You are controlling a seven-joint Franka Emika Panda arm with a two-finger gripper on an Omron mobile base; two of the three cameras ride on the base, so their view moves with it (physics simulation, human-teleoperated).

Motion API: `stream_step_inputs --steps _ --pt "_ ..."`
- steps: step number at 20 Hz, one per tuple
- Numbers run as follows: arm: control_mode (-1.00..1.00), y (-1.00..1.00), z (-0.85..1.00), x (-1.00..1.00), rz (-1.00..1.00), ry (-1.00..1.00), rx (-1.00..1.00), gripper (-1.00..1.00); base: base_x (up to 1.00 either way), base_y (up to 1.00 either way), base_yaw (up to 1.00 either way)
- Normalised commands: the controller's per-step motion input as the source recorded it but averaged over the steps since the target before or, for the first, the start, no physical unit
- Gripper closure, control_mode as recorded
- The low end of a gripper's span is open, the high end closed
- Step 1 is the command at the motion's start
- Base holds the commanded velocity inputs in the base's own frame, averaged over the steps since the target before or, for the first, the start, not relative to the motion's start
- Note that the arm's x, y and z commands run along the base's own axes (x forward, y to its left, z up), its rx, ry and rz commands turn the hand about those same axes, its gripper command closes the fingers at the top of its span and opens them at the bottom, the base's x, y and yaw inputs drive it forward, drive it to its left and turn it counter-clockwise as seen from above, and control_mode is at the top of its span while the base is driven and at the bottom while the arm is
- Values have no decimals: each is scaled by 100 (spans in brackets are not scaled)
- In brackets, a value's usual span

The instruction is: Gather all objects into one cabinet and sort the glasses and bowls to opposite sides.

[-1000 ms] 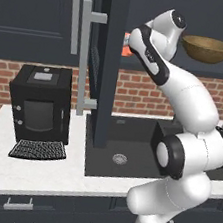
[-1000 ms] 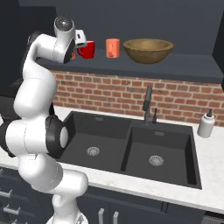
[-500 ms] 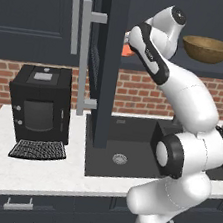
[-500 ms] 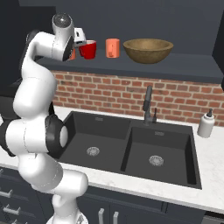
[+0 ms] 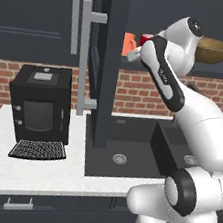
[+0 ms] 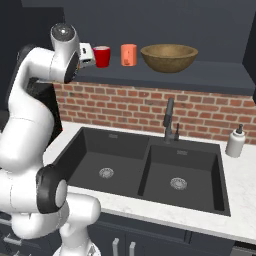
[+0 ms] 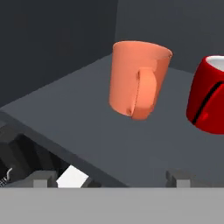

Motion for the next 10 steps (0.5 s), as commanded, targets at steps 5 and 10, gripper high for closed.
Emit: stream_step_inputs --steps 5,10 --pt "-100 -49 -59 -100 -7 0 0 -100 0 0 0" --pt "-100 -79 -39 -100 -9 -7 20 -100 0 0 0"
